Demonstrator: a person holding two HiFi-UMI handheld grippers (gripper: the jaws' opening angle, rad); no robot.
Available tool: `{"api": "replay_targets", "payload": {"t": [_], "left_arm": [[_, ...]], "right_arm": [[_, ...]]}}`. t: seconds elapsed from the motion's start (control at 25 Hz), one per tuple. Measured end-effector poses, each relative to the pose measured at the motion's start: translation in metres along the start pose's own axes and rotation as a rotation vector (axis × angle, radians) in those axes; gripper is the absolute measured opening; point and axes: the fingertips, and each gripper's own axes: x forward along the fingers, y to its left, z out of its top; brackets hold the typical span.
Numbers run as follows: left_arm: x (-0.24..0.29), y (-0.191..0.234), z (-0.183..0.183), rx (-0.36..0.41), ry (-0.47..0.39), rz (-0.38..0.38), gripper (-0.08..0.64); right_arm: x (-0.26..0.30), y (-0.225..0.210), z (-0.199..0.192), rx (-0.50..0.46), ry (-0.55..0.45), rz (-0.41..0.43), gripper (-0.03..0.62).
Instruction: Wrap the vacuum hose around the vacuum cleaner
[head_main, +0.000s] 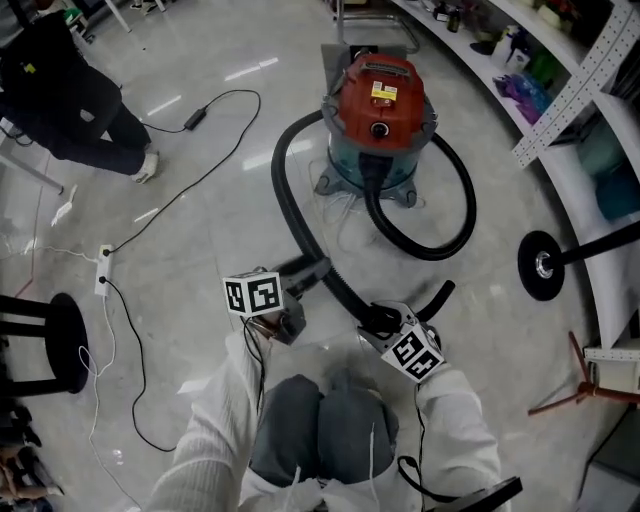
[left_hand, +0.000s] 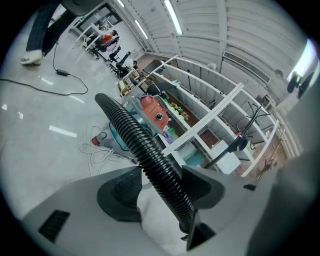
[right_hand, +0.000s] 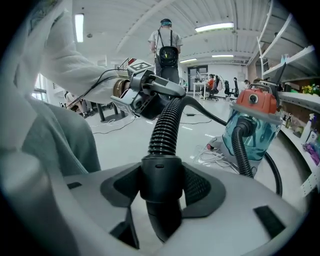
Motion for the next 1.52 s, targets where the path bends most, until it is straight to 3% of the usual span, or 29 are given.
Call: {"api": "replay_targets", "payload": {"t": [0.28,0.6,1.12,1.4,1.52], "left_arm": [[0.036,0.065,-0.028,0.03,0.005,0.013,0.253],[0.06,0.118,-0.049,0.041,0.048,0.098,0.253],[0.08,0.199,-0.091,-0.095,0.107,0.18,0.253],[0.073,0.232,-0.101,-0.129,0.11,0.296,0.253],[0.07,0.241,-0.105,-0.096,0.139,0.353,0.255]], "right_arm": [[0.056,-0.026,-0.056,-0.023,-0.013,-0.011,0.233],[0.097,-0.05,-0.096,-0.059,0.022,-0.01,0.233],[0.15,-0.079,-0.152,-0.127,0.153,0.005,0.233],[0.178,-0.083,-0.163,-0.154,0.179,0.03,0.233],[0.186,-0.086,-0.168,-0.158,0.185,0.021,0.233]]}}
